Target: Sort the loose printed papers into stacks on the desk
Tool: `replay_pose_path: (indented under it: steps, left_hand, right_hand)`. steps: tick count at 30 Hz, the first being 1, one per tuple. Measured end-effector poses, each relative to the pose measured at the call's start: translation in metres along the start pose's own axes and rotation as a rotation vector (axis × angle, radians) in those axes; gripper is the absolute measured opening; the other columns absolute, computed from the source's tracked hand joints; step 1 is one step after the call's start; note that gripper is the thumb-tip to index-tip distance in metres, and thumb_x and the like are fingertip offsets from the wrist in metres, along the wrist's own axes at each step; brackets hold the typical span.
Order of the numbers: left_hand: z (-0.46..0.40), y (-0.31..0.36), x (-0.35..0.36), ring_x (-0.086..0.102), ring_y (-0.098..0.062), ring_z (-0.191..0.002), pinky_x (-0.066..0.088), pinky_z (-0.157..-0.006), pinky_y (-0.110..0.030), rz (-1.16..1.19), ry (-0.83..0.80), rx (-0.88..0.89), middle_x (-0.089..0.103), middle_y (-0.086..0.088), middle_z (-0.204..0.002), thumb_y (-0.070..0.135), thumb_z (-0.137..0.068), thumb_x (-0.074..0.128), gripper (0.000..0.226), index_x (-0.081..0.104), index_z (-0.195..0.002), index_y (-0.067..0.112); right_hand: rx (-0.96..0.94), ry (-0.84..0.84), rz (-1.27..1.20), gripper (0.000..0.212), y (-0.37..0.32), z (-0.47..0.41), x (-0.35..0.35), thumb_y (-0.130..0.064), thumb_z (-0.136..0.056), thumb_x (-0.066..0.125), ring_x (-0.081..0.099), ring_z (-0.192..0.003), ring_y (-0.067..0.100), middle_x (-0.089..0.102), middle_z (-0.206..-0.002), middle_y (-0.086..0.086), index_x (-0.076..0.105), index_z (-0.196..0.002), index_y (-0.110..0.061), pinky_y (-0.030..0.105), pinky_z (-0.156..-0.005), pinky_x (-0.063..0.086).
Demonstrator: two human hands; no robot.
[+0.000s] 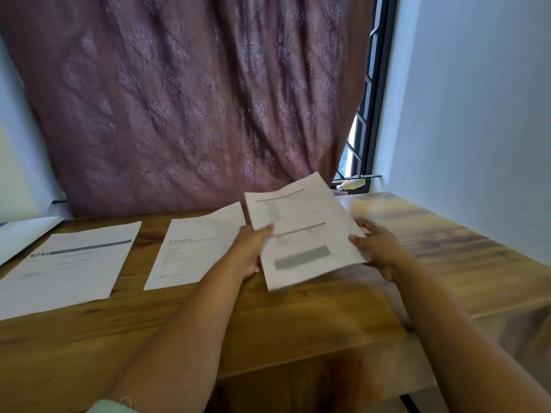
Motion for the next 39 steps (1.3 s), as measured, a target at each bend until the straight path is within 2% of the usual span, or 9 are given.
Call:
replay_pose_path:
  steps: [6,8,11,15,19,22,25,34,39]
  left_hand:
    - [0.001,-0.02,0.034,0.066,-0.017,-0.082,0.058,-0.067,-0.024,-0.467,-0.13,0.109,0.059,-0.003,-0.124,0.01,-0.099,0.052,0.044,0.039,-0.139,0.023]
    - [-0.002,-0.021,0.034,0.066,-0.016,-0.079,0.055,-0.063,-0.021,-0.6,-0.101,0.137,0.06,-0.002,-0.126,0.015,-0.098,0.055,0.046,0.04,-0.141,0.022]
    - [-0.005,-0.02,0.029,0.066,-0.021,-0.099,0.056,-0.078,-0.024,-0.725,-0.021,0.148,0.058,-0.004,-0.131,0.022,-0.096,0.061,0.046,0.044,-0.139,0.019]
    - [-0.002,-0.018,0.025,0.049,-0.025,-0.128,0.045,-0.093,-0.025,-0.94,0.04,0.169,0.043,-0.006,-0.148,0.035,-0.094,0.064,0.058,0.039,-0.144,0.019]
    - [0.004,-0.014,0.026,0.038,-0.023,-0.136,0.041,-0.106,-0.034,-1.143,0.101,0.286,0.032,-0.005,-0.152,0.048,-0.094,0.059,0.059,0.039,-0.145,0.026]
    - [0.008,-0.009,0.035,0.021,-0.025,-0.147,0.025,-0.117,-0.044,-1.325,0.075,0.447,0.02,-0.001,-0.161,0.054,-0.097,0.047,0.061,0.032,-0.15,0.029]
    - [0.002,-0.027,0.037,0.008,-0.029,-0.151,0.007,-0.121,-0.052,-1.518,-0.092,0.29,0.009,-0.002,-0.165,0.057,-0.1,0.03,0.062,0.017,-0.155,0.031]
    - [-0.002,-0.036,0.032,0.01,-0.029,-0.151,0.009,-0.121,-0.054,-1.494,-0.172,0.216,0.009,-0.002,-0.165,0.057,-0.101,0.025,0.06,0.018,-0.155,0.031]
    - [0.003,-0.03,0.027,0.009,-0.029,-0.151,0.01,-0.121,-0.05,-1.407,-0.128,0.273,0.007,-0.002,-0.165,0.054,-0.102,0.031,0.062,0.013,-0.156,0.03]
  right_hand:
    - [-0.044,0.13,0.747,0.052,0.005,-0.059,0.001,-0.026,-0.097,0.055,0.051,-0.124,0.03,0.053,-0.139,0.013,0.04,-0.144,-0.011,0.036,-0.103,0.04]
    - [-0.066,0.199,0.797,0.047,0.015,-0.069,0.001,-0.026,-0.097,0.055,0.052,-0.123,0.029,0.055,-0.136,0.014,0.047,-0.139,-0.007,0.031,-0.101,0.039]
    - [-0.16,0.23,0.883,0.03,0.018,-0.08,0.009,-0.019,-0.097,0.051,0.057,-0.11,0.028,0.061,-0.122,0.014,0.06,-0.122,-0.006,0.025,-0.089,0.041]
    - [-0.225,0.22,1.039,0.031,0.028,-0.089,0.011,-0.025,-0.096,0.047,0.051,-0.115,0.028,0.061,-0.116,0.012,0.066,-0.119,-0.015,0.036,-0.1,0.042]
    - [-0.447,0.28,1.044,0.035,0.013,-0.075,0.014,-0.027,-0.099,0.046,0.047,-0.122,0.029,0.057,-0.131,0.011,0.061,-0.129,-0.016,0.04,-0.101,0.041]
    - [-0.336,0.005,1.142,0.056,0.013,-0.061,0.038,-0.054,-0.101,0.027,0.018,-0.147,0.027,0.025,-0.159,0.003,0.031,-0.151,-0.029,0.047,-0.116,0.021]
    - [-0.097,-0.25,1.246,0.066,0.03,-0.057,0.052,-0.064,-0.097,0.014,-0.003,-0.151,0.026,-0.003,-0.164,0.001,0.005,-0.155,-0.035,0.054,-0.119,0.002]
    - [-0.119,-0.224,1.248,0.066,0.03,-0.057,0.05,-0.066,-0.097,0.016,0.0,-0.151,0.025,0.0,-0.164,0.001,0.006,-0.155,-0.036,0.055,-0.119,0.004]
    - [-0.267,-0.05,1.195,0.061,0.019,-0.053,0.047,-0.063,-0.097,0.023,0.021,-0.145,0.029,0.027,-0.158,0.003,0.027,-0.15,-0.033,0.054,-0.115,0.017]
Point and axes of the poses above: each hand's wrist, its own z-axis away from the middle knuckle, its own x-axis out of the palm, y = z × x, the point moved 5 cm from there along -z, towards the middle knuckle
